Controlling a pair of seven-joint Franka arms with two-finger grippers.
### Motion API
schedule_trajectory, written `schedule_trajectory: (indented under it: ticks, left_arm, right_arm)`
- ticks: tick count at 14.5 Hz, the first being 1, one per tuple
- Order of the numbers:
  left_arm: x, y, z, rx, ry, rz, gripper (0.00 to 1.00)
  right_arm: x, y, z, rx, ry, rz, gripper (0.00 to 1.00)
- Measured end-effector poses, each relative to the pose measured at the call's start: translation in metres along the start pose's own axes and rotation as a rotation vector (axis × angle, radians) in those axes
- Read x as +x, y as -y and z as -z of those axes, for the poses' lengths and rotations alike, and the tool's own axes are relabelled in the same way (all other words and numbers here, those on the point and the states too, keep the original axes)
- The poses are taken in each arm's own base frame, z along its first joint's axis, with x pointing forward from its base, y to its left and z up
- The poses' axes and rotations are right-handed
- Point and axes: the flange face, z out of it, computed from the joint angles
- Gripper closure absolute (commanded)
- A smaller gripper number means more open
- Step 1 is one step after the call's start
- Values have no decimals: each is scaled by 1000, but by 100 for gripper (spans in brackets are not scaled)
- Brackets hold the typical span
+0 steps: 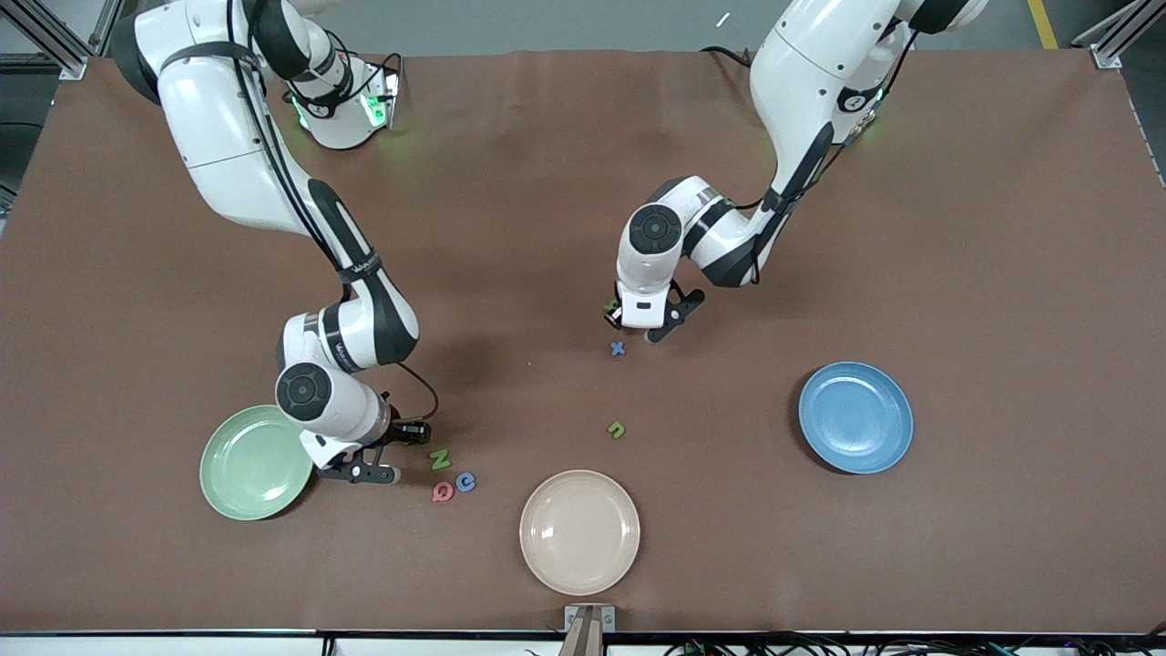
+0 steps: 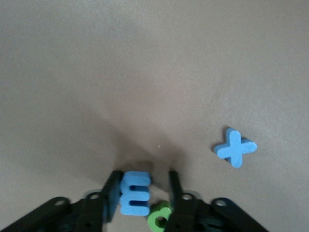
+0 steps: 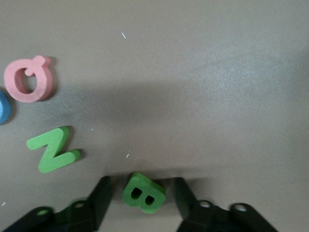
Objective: Sort upper and lower case letters into plates
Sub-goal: 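Place the e on the blue plate while the right gripper places the B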
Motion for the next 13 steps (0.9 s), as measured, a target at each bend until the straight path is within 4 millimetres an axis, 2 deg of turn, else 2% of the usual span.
schedule_trajectory:
  ticks: [2,4,5,7,9,11,13]
  left_arm:
    - [0,0,1,-1,-1,2,100]
    - [11,-1,4,-7,-12,17,100]
    - [24,-3,10,-20,-26,34,100]
    - [65,-5,30,-49,-86,48,100]
    - [115,-4,54,-66,-153,33,100]
    - [160,3,71,-47,-178,-23,100]
    - [210,18,79,-12,-190,-95,100]
  right_arm:
    - [1,1,5,1,-2,1,85]
    - [2,-1,3,-2,-1,-1,89]
    - [2,-2,4,-3,-2,-1,91]
    - [8,-7,9,-20,-22,27,91]
    - [26,-25,28,-58,-53,81,92]
    - [48,-62,55,-83,-59,157,90]
    - [66,-101,76,-115,-74,262,87]
